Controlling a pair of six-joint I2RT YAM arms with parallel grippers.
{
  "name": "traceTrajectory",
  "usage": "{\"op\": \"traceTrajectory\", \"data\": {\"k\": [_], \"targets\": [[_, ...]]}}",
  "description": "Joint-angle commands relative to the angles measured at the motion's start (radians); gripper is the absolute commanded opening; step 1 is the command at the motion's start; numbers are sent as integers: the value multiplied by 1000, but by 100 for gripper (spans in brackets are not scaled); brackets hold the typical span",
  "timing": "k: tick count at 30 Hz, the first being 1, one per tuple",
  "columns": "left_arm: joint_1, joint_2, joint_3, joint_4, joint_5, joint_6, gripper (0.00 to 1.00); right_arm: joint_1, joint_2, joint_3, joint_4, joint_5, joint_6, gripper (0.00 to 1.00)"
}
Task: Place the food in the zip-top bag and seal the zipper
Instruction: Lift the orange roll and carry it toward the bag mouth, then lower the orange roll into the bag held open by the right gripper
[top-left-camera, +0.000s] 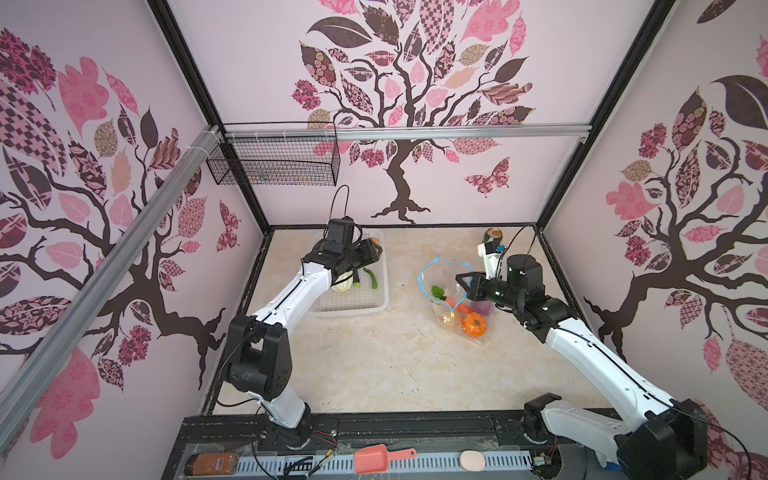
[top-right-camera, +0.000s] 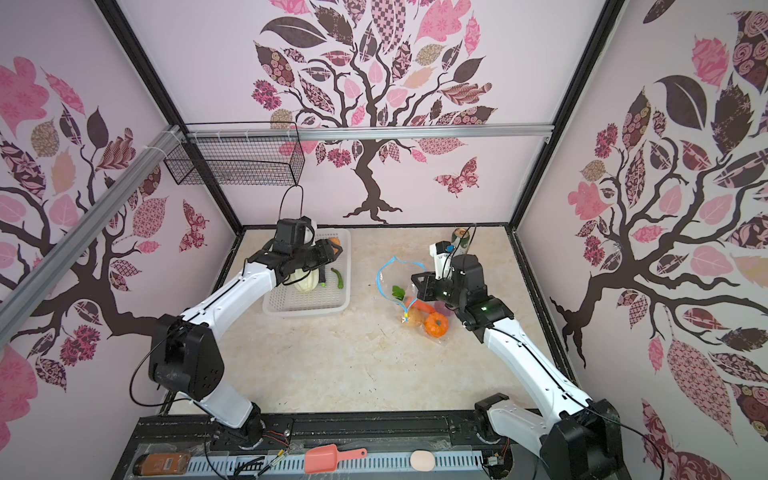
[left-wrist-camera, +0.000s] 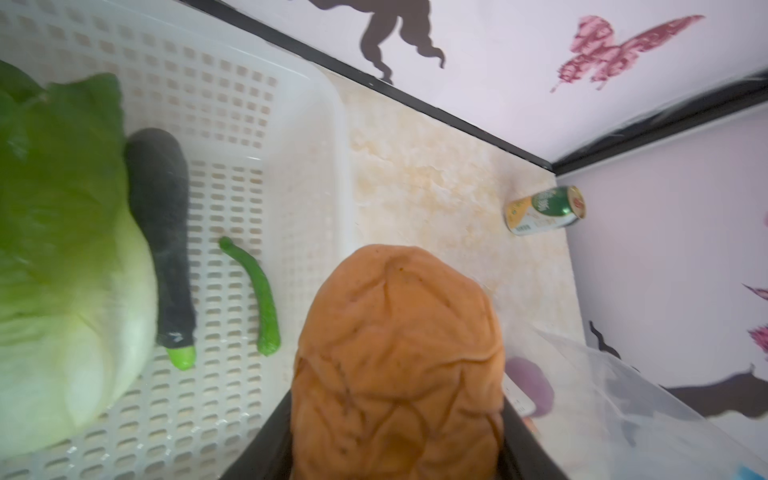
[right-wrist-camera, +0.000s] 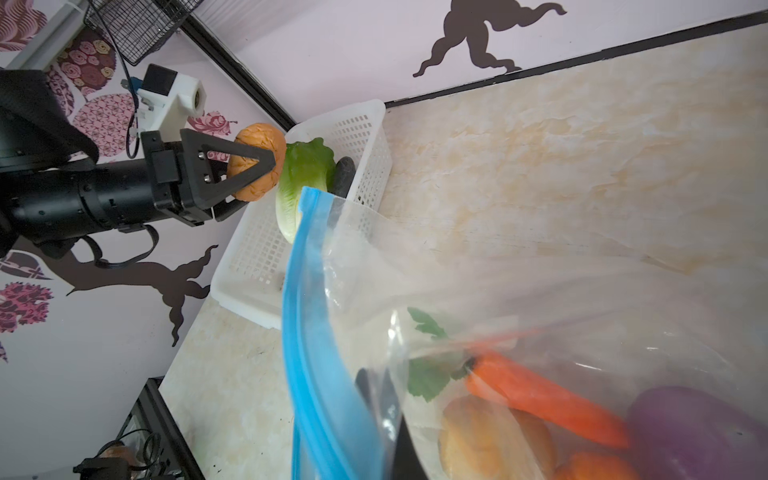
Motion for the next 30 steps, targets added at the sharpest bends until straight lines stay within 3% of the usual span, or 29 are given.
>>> {"op": "traceTrajectory", "data": {"k": [1,7,14,30], "targets": [[-76,-101,-48,47,55,6,41,-6,15,-5,47,-52,15,0],[-220,-197,-83,99,99,10,41,-6,18,-9,50,-53,25,0],[-356,-191,-73,144,130,91,41,-6,5,-6,41,-46,27,0],[-392,7,-24,32,158,55,39,-6,-19,-6,25,-57,23,0]]}}
